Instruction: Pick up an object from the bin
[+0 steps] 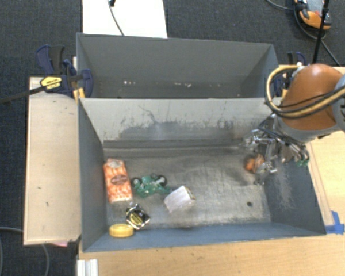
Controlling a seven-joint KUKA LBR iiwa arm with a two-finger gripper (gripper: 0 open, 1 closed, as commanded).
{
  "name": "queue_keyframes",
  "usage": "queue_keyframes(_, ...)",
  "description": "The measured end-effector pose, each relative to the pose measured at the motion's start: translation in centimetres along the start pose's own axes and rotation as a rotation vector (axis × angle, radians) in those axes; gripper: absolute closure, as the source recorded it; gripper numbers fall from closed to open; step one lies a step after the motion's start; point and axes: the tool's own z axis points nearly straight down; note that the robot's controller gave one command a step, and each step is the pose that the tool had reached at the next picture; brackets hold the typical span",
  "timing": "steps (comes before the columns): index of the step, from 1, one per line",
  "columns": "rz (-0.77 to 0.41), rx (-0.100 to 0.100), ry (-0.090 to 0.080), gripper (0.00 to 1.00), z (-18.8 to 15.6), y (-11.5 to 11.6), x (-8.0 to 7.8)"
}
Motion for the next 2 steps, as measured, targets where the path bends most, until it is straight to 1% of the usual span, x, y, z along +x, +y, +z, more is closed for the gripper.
queue_keyframes(1,-0.131,0.0,0.0,1.0,2.83,-2.5,-0.12)
queue_keyframes(2,-0.131,0.0,0.0,1.0,2.83,-2.5,-0.12)
